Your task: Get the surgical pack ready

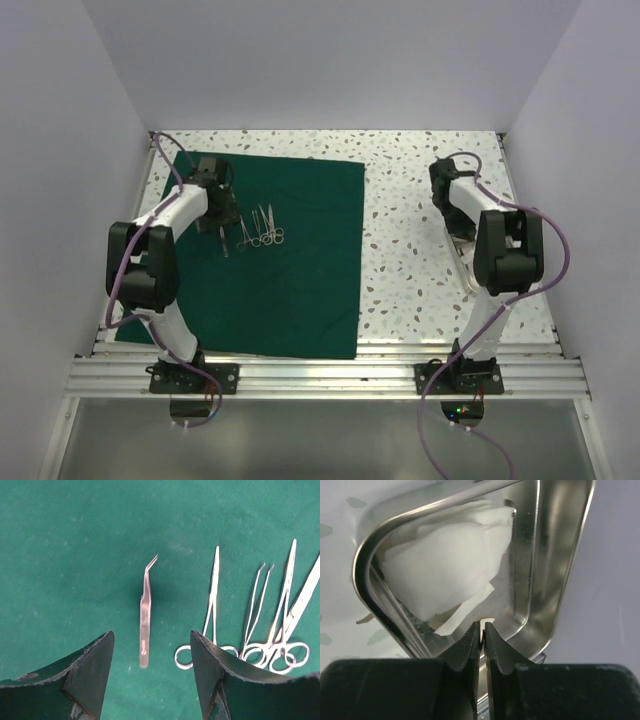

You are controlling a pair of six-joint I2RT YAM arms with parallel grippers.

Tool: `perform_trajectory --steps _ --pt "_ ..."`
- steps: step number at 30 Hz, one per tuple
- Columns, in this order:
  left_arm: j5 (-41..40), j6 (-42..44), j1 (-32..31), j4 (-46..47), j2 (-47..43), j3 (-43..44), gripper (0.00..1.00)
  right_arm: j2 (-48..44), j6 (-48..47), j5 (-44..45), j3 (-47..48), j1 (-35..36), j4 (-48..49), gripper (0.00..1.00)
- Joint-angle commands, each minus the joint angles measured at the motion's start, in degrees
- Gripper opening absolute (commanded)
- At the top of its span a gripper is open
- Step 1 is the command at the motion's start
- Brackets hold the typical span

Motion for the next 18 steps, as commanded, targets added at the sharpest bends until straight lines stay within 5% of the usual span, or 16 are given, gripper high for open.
perform_trajectory --steps 1,2,6,15,16,18 --pt "0.4 -0.5 0.3 -1.5 3.4 3.8 0.66 1.6 5.0 -0.8 2.9 -0.5 -1.0 0.13" --pt "-0.3 -0.6 0.3 -1.7 3.8 4.1 0.66 1.7 7.2 -1.0 3.6 -0.4 -2.8 0.31" --pt "-0.9 -1.1 0.3 -1.9 6.7 6.1 0.6 0.0 15.0 -0.1 6.7 -0.3 -10.0 0.6" --pt "-2.5 -0.8 0.2 -3.4 10.9 7.7 0.41 -9.6 18.7 -12.7 19.6 9.4 -19.8 0.62" --pt "-1.7 -0.8 0.2 -3.0 10.9 7.3 0.27 -9.7 17.9 -15.6 20.9 11.0 -19.7 0.62" --pt "-0.9 -0.7 0.2 -2.7 10.0 6.4 0.15 -9.1 16.3 -23.1 25.1 14.3 -19.5 0.62"
